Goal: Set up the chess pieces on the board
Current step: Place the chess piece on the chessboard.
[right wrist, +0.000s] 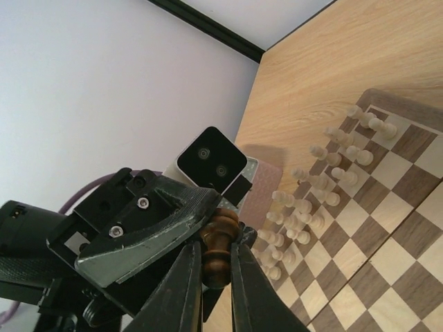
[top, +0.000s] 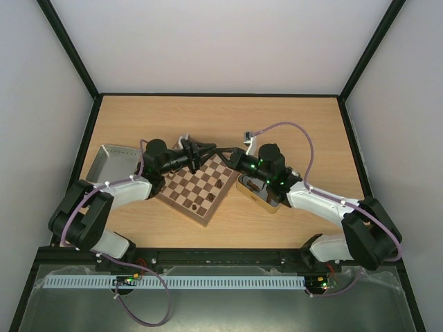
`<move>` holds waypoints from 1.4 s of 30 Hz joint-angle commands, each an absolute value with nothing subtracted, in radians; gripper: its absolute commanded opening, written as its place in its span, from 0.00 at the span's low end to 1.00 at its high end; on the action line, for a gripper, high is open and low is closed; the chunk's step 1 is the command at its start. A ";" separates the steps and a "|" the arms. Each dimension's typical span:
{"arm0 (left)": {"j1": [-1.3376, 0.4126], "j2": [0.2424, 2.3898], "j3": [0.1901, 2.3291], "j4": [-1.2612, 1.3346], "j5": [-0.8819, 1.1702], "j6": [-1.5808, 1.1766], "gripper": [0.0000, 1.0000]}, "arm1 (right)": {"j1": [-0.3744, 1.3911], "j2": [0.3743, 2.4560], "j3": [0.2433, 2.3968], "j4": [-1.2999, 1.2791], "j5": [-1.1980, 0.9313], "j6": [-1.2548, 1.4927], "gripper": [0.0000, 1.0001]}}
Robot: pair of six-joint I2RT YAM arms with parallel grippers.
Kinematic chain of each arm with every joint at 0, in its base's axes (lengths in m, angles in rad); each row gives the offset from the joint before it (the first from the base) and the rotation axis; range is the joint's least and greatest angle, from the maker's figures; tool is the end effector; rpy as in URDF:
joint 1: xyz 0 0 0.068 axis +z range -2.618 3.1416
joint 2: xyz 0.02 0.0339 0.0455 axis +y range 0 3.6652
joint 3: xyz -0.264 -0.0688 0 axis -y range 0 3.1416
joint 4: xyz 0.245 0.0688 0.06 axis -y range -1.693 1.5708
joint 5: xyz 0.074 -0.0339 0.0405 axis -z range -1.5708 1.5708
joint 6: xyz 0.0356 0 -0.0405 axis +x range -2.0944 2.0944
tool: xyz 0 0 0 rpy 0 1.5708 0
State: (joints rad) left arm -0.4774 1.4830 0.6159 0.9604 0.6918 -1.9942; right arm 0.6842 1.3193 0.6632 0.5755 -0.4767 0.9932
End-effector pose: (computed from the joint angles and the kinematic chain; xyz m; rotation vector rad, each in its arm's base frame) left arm 0.2579 -0.1590 0.2380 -0.7905 1.9700 -2.2805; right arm 0.2147 0.1962 0.2588 -0.1274 1.9279 1.5997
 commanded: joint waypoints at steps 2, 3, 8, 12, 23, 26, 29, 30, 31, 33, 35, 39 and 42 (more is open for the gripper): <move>-0.483 1.469 0.593 0.968 0.681 -1.968 0.15 | 0.691 1.328 0.698 0.530 -0.456 0.993 0.05; -0.484 1.458 0.597 0.939 0.676 -1.933 0.19 | 0.691 1.326 0.708 0.500 -0.448 0.989 0.04; -0.476 1.360 0.652 0.545 0.597 -1.603 0.46 | 0.691 1.352 0.810 0.202 -0.414 0.921 0.02; -0.460 1.243 0.718 0.119 0.348 -1.256 0.59 | 0.692 1.459 0.974 -0.177 -0.395 0.761 0.02; -0.410 0.903 0.842 -0.359 -0.175 -0.775 0.66 | 0.785 1.727 1.375 -0.699 -0.264 0.464 0.02; -0.408 0.830 0.887 -0.404 -0.263 -0.668 0.68 | 0.827 1.811 1.477 -0.806 -0.233 0.421 0.02; -0.408 0.769 0.905 -0.433 -0.337 -0.597 0.70 | 0.878 1.883 1.568 -0.890 -0.215 0.393 0.02; -0.408 0.751 0.903 -0.435 -0.346 -0.578 0.71 | 0.893 1.903 1.590 -0.911 -0.214 0.386 0.02; -0.408 0.733 0.899 -0.436 -0.364 -0.564 0.71 | 0.907 1.922 1.621 -0.936 -0.211 0.377 0.02; -0.408 0.706 0.883 -0.430 -0.385 -0.541 0.71 | 0.936 1.960 1.663 -0.979 -0.204 0.363 0.02; -0.408 0.686 0.864 -0.422 -0.408 -0.531 0.71 | 0.960 1.991 1.697 -1.010 -0.197 0.358 0.02; -0.408 0.657 0.835 -0.407 -0.436 -0.524 0.71 | 0.997 2.041 1.746 -1.046 -0.176 0.356 0.03; -0.408 0.654 0.834 -0.412 -0.449 -0.511 0.72 | 1.022 2.066 1.770 -1.064 -0.135 0.362 0.03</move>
